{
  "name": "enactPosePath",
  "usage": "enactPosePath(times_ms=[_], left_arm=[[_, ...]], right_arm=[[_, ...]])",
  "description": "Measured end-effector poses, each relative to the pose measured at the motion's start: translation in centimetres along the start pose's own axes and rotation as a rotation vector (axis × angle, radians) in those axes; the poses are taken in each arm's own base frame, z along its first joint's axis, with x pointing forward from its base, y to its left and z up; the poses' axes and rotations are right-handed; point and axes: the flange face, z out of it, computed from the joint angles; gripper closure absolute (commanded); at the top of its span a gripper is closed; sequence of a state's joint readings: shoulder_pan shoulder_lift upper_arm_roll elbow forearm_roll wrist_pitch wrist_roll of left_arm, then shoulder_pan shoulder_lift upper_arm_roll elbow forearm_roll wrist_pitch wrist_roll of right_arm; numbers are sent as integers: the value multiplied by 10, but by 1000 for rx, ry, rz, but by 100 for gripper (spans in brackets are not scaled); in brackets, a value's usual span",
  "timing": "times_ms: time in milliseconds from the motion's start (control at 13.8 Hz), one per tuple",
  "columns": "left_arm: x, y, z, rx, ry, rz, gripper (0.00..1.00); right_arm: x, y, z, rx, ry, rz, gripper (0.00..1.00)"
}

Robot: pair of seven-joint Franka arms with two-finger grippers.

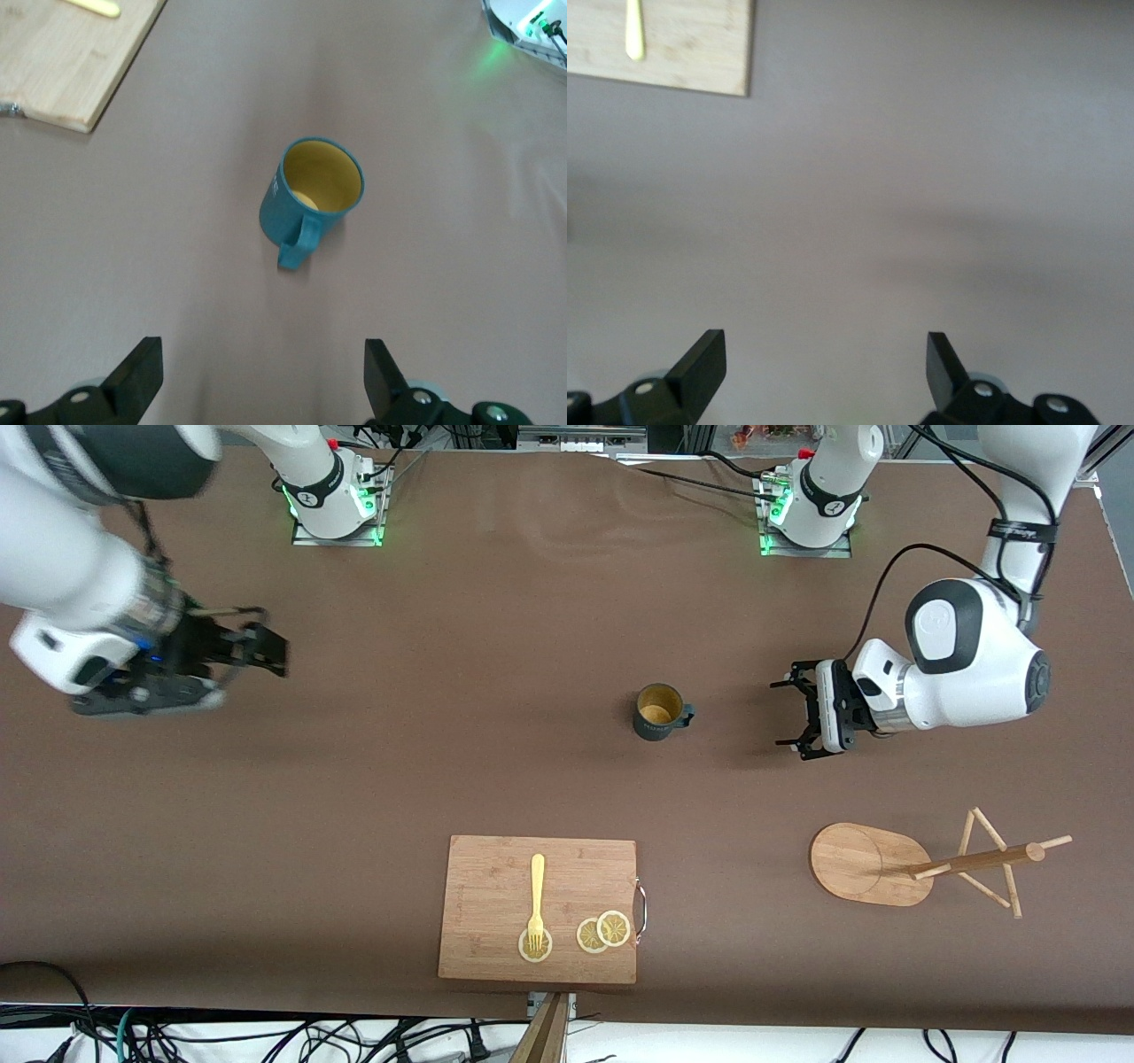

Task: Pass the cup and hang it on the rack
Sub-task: 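Withdraw the right gripper while the left gripper moves toward the mug handle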

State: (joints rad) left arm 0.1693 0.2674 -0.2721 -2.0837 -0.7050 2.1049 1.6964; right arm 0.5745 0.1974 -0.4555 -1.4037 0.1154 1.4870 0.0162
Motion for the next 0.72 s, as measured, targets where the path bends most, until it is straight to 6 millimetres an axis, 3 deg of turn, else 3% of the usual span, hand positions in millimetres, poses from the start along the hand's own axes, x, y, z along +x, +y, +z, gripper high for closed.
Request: enactPosePath(times_ms=[145,290,435,725], left_arm=[[-8,10,28,46,64,39,0],[-10,21,51,86,95,75,0],[-17,27,64,106,129,116,0],[-41,30,94,138,233,190,0]], right_arm=[[-6,18,-1,10,-12,2,0],[-4,18,8,7,-31,-11,0],[-2,21,13,3,-42,-24,0],[-3,46,10,14,-39,-2,0]])
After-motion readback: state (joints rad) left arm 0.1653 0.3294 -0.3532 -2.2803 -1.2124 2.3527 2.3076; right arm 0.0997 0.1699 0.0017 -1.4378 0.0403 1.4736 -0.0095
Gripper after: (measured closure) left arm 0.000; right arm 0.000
